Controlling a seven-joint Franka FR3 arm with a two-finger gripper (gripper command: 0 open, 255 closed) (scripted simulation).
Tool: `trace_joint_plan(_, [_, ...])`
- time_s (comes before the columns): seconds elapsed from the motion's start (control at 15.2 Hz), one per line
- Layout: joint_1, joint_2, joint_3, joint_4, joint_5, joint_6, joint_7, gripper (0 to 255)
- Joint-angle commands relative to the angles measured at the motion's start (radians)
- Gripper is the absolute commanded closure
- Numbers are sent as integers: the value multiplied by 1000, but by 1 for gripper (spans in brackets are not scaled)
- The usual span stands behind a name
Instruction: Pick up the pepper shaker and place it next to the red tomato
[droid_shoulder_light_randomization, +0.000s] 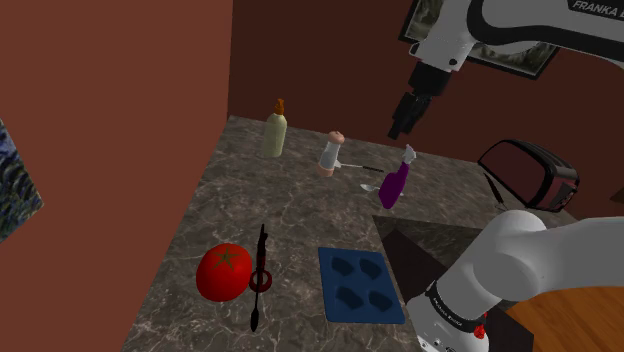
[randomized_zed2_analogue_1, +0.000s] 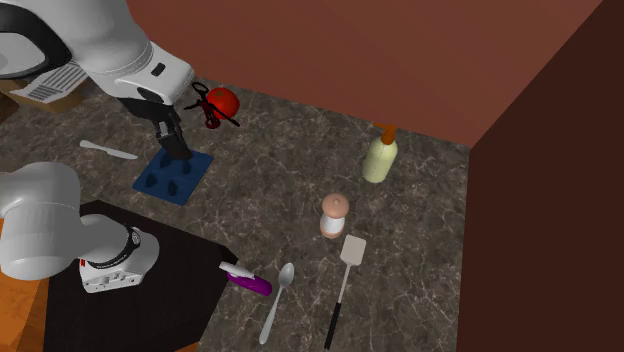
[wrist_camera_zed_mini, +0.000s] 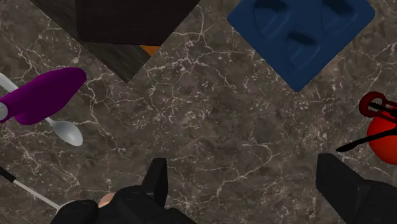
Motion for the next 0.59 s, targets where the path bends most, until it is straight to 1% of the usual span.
trace_joint_plan(0.0, [0,0,0,0,0,0,0,0])
trace_joint_plan(0.26, [-9,116,-56,21,-14,97,-74,0])
trace_joint_plan(0.53, [-14,246,-110,65,-13,183,-148,0])
